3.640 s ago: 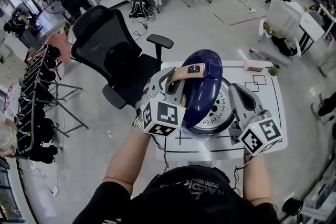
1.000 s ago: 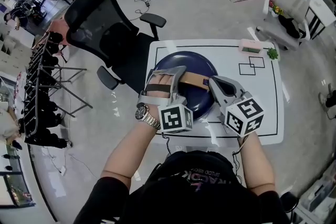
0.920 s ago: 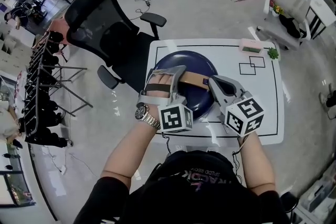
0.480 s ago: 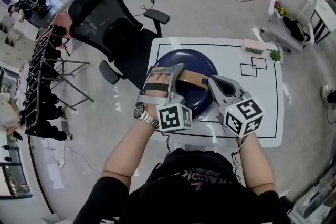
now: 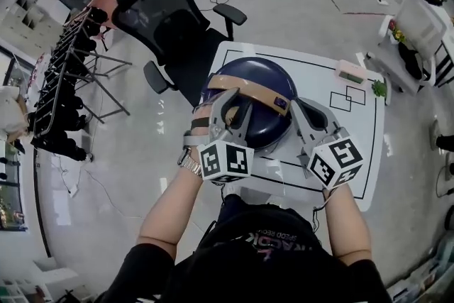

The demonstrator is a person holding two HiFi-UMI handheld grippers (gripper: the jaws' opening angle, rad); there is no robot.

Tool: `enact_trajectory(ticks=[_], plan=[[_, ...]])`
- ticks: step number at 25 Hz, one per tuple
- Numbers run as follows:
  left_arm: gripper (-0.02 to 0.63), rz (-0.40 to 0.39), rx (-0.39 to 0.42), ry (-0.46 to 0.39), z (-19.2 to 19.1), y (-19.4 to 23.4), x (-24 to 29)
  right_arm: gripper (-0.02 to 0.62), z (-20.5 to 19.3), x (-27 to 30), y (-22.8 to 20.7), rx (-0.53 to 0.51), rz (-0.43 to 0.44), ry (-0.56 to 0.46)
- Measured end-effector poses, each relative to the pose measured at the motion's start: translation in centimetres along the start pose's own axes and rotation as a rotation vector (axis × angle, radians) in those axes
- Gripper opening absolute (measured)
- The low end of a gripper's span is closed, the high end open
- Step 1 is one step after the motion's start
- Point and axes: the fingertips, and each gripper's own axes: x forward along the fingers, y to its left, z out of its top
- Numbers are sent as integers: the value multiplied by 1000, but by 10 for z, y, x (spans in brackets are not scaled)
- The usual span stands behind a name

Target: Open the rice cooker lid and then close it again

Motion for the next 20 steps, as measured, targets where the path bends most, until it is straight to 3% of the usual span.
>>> enact_trajectory(ticks=[7, 10, 13, 16, 20], plan=[[76, 58, -415, -5, -21, 7, -52, 2, 7, -2, 28, -38, 94, -18], [11, 66, -555, -41, -29, 12, -76, 2, 10, 0, 48, -51, 128, -29], [3, 45, -689, -108, -34, 15, -100, 2, 8, 2, 72, -59, 155, -29], [3, 50, -766, -142, -42, 19, -124, 2, 9, 3, 98, -64, 169, -32], [2, 56, -800, -101, -71, 16, -161, 2, 0, -2, 143, -60, 170, -23]])
